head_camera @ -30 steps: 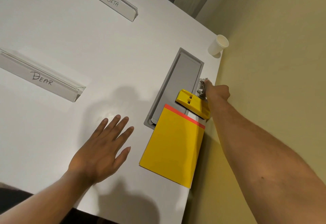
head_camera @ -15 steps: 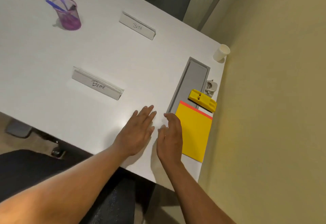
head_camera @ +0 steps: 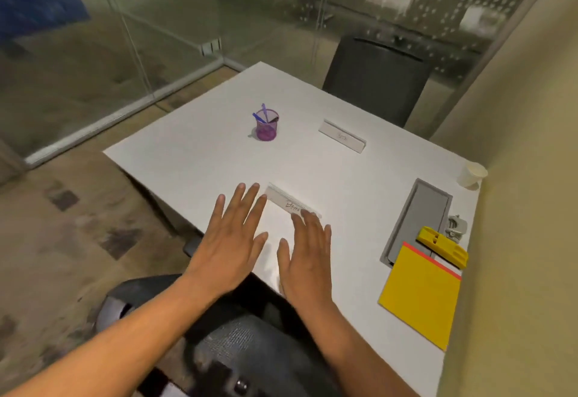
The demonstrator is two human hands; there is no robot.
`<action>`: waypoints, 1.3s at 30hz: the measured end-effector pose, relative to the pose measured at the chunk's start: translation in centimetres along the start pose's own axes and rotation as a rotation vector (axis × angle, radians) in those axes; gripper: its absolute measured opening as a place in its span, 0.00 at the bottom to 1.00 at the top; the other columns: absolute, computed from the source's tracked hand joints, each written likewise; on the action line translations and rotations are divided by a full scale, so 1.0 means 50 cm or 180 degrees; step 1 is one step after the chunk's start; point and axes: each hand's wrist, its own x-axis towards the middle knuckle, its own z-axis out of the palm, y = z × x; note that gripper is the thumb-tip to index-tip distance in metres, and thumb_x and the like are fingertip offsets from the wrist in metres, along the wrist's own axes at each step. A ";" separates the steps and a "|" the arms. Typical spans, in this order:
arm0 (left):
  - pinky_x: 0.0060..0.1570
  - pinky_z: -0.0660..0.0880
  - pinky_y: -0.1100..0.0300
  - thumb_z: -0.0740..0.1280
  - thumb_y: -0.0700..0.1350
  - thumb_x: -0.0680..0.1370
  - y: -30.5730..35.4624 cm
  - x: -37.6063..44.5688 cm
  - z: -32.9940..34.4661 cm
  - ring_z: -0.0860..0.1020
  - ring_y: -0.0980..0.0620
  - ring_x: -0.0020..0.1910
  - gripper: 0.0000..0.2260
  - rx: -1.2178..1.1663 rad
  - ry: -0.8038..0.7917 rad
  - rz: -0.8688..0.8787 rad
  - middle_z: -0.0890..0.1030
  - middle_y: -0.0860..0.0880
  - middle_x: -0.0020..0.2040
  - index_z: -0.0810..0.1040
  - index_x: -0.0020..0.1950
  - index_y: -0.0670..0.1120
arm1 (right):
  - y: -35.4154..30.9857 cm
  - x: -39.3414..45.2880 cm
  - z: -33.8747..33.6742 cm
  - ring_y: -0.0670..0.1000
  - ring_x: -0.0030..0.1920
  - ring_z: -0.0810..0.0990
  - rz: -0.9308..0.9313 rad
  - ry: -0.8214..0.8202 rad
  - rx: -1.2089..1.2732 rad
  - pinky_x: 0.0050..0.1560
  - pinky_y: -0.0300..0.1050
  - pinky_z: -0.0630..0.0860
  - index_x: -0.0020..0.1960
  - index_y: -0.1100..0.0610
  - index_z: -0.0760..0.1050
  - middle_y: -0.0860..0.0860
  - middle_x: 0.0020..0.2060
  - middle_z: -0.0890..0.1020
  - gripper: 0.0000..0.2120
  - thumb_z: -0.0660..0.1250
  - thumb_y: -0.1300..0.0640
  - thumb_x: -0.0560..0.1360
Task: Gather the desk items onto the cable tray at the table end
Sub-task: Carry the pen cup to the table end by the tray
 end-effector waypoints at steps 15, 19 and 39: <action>0.84 0.43 0.37 0.52 0.59 0.87 -0.485 -0.387 -0.193 0.41 0.44 0.86 0.32 0.0184 0.0485 -0.1263 0.47 0.44 0.88 0.52 0.87 0.44 | -0.614 -0.029 0.207 0.60 0.84 0.56 -0.1159 -0.0277 -0.0342 0.84 0.63 0.50 0.81 0.59 0.62 0.59 0.82 0.61 0.27 0.58 0.49 0.86; 0.83 0.46 0.36 0.50 0.59 0.87 -0.612 -0.527 -0.231 0.41 0.43 0.86 0.32 0.0299 0.0533 -0.1678 0.46 0.44 0.88 0.51 0.87 0.44 | -0.779 -0.064 0.300 0.61 0.84 0.57 -0.1675 -0.0560 -0.0424 0.83 0.66 0.52 0.82 0.60 0.63 0.60 0.82 0.62 0.28 0.57 0.47 0.86; 0.83 0.39 0.38 0.46 0.63 0.85 -1.146 -0.621 -0.194 0.36 0.44 0.86 0.35 0.0471 0.0111 -0.2576 0.43 0.45 0.88 0.44 0.87 0.45 | -1.109 0.078 0.778 0.59 0.85 0.46 -0.2490 -0.1476 -0.0611 0.84 0.63 0.44 0.84 0.57 0.55 0.58 0.85 0.54 0.32 0.51 0.42 0.86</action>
